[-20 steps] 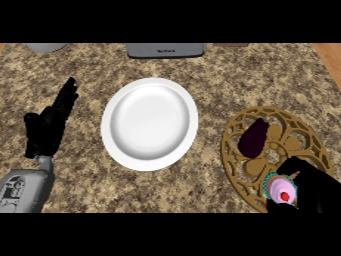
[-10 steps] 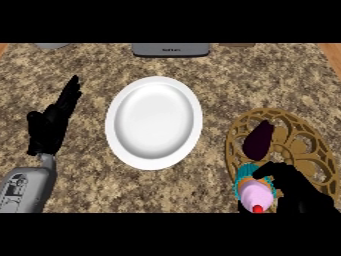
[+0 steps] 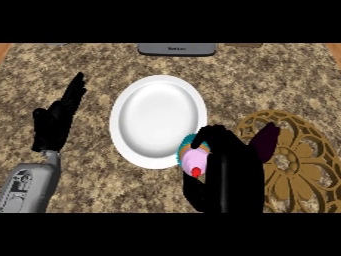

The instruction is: Pick the cupcake from the placemat and place it in the plate

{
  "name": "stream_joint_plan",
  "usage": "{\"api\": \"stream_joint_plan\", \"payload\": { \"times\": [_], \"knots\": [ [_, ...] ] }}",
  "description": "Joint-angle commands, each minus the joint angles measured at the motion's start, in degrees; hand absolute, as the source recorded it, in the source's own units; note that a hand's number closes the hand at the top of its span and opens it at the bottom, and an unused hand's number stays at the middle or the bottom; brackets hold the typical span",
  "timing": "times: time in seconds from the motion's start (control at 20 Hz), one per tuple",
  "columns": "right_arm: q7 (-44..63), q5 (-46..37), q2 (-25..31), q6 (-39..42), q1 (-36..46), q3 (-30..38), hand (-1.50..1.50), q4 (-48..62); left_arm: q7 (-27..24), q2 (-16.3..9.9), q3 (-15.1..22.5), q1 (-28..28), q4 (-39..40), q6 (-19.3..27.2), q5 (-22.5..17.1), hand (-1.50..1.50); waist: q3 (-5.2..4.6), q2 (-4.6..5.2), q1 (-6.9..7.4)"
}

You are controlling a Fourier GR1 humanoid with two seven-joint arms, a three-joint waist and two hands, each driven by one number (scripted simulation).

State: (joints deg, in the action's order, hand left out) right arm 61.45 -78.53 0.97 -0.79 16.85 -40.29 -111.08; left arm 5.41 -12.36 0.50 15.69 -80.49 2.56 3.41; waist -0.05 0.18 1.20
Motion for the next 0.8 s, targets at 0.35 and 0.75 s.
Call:
{"api": "stream_joint_plan", "payload": {
  "times": [0.35,0.75],
  "knots": [
    [4.91,17.60,-0.95,-17.59,21.65,3.26,1.50,33.19,1.74,0.92,0.19,1.57,-0.93,-0.74,-0.12,0.00,0.04,0.16,1.01],
    [3.39,27.92,-0.95,-21.38,28.28,6.05,1.50,49.99,0.95,-0.33,-0.73,1.13,-0.15,-2.65,-0.83,0.00,0.06,0.41,2.04]
  ]
}}
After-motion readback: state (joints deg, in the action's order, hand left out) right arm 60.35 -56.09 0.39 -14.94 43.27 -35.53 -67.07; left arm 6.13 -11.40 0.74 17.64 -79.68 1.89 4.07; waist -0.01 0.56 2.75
